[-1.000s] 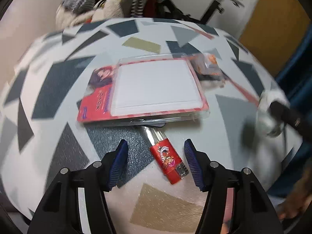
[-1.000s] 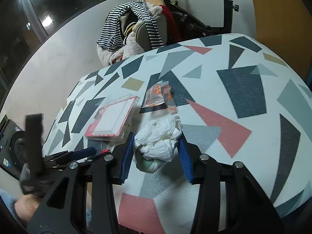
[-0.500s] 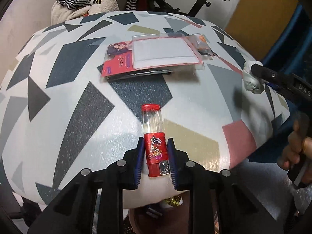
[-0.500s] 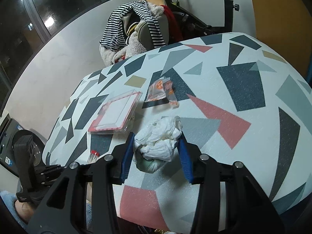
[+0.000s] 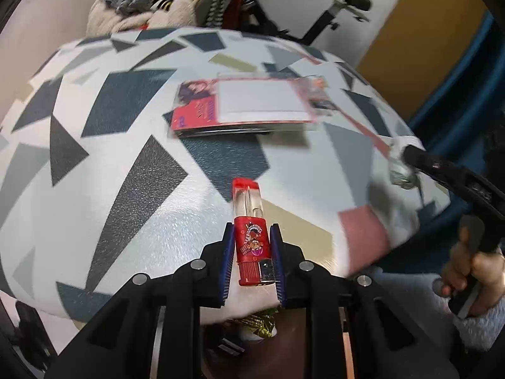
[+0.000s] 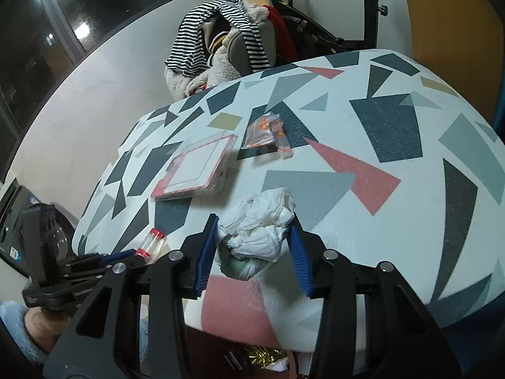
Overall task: Collect trash
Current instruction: 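Carry both items over the bucket and open the left tool to drop the lighter, then open the right tool to drop the white tissue into the bucket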
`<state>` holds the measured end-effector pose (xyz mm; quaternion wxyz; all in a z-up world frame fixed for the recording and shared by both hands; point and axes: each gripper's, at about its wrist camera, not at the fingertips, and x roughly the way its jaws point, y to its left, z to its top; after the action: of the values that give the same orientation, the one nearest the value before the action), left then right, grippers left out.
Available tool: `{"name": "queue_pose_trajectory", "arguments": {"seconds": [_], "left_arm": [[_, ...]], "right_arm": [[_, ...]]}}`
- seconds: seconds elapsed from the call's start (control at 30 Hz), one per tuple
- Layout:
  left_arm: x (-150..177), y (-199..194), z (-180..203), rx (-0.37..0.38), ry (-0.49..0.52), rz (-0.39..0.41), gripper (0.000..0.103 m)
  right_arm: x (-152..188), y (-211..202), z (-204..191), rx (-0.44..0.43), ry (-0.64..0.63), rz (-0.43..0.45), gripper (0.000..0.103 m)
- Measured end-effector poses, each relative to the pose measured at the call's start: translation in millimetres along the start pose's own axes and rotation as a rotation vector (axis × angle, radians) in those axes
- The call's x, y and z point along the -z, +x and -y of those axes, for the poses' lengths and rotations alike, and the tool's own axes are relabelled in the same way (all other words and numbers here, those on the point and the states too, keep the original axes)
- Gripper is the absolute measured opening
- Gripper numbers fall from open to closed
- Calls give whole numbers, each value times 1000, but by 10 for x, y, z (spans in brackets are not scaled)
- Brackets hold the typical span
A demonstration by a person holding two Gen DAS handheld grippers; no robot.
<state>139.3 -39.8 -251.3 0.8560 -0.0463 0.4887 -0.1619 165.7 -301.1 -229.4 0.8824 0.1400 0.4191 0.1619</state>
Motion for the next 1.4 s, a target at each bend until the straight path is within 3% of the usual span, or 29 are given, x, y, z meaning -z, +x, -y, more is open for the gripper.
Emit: {"name": "queue_pose_trajectory", "arguments": {"seconds": [0.1,0.13,0.47,0.87,0.9,0.93,1.0,1.07,1.13,1.23,1.4], "left_arm": [[91,-177,94,19,40,11,19],[144,-238,126,27,53,11,11],[732,-485,426,140,127,-34,11],[960,-397,487,213,110,-89,12],[954,-413,503,230,113,-75,22],[942,-440,520,244,117,-57,42],[903,-535,554,237,133,-2,57],[856,-620,566,217,145,34,61],[816,-718,558,181,149,75,75],[779,-900,500,130,135,150,86],[759,-1170,358,38,101,248,94]], "right_arm": [[52,-82,-61,-2,-12,-1,45],[85,-130,-104,-4,-21,-1,45],[345,-373,-333,-15,-66,-6,45],[612,-505,-404,0,-92,-40,45],[626,-511,-401,0,-92,-41,45],[636,-512,-399,1,-92,-42,45],[662,-518,-395,2,-92,-45,45],[687,-517,-393,4,-94,-50,45],[706,-511,-386,5,-97,-54,45],[757,-488,-395,10,-106,-65,45],[881,-404,-443,14,-134,-100,45]]}}
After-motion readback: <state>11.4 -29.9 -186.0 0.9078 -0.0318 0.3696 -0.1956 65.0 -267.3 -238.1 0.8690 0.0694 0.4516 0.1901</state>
